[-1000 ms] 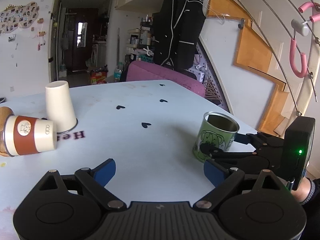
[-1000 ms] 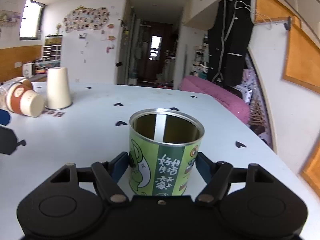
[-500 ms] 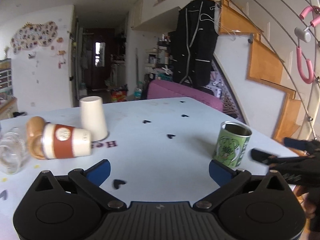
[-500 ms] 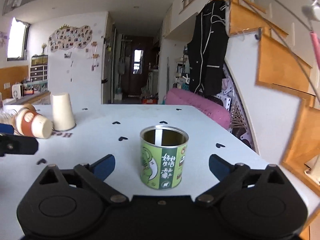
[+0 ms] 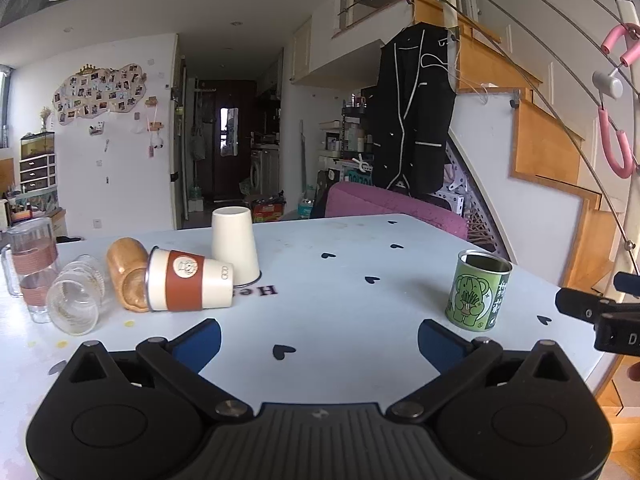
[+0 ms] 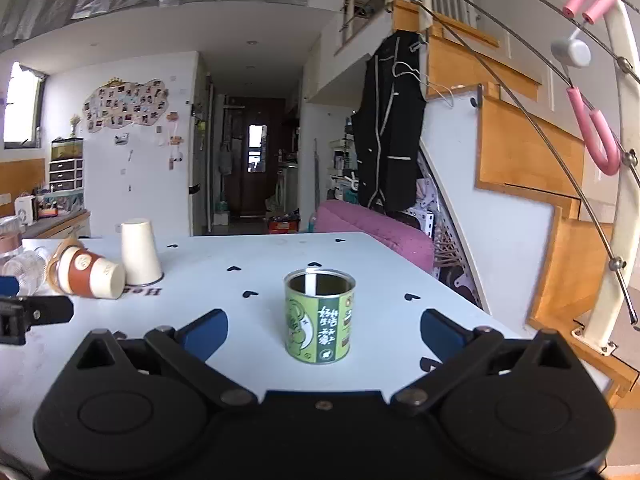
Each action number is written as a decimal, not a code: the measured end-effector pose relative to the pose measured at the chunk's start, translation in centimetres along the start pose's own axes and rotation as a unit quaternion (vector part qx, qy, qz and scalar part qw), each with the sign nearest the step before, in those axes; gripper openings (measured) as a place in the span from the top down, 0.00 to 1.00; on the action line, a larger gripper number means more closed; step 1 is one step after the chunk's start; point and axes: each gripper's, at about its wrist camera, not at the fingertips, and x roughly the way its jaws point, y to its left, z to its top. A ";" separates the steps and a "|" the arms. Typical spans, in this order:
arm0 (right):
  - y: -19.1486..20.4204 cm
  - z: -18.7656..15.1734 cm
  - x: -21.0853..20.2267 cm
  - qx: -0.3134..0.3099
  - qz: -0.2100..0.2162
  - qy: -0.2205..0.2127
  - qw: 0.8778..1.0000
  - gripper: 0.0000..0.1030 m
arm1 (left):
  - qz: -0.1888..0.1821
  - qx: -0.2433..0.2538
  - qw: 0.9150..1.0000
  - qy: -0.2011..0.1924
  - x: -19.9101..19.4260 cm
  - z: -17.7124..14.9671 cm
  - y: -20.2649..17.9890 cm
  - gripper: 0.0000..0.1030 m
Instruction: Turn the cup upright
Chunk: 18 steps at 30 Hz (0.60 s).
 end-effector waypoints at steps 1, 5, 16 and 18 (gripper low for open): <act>0.1 0.0 -0.3 -0.002 0.002 -0.001 1.000 0.00 | 0.003 -0.001 1.000 -0.001 -0.2 -0.1 0.0 0.00; 0.5 0.3 -1.0 -0.005 0.006 -0.004 1.000 0.00 | 0.011 -0.006 1.000 -0.001 -0.9 -0.5 0.2 0.00; 0.8 0.1 -1.9 -0.011 0.002 0.000 1.000 0.00 | 0.020 -0.007 1.000 0.003 -1.2 -0.8 0.3 0.00; 0.8 0.1 -1.9 -0.011 0.001 0.001 1.000 0.00 | 0.022 -0.007 1.000 0.002 -1.2 -0.7 0.2 0.00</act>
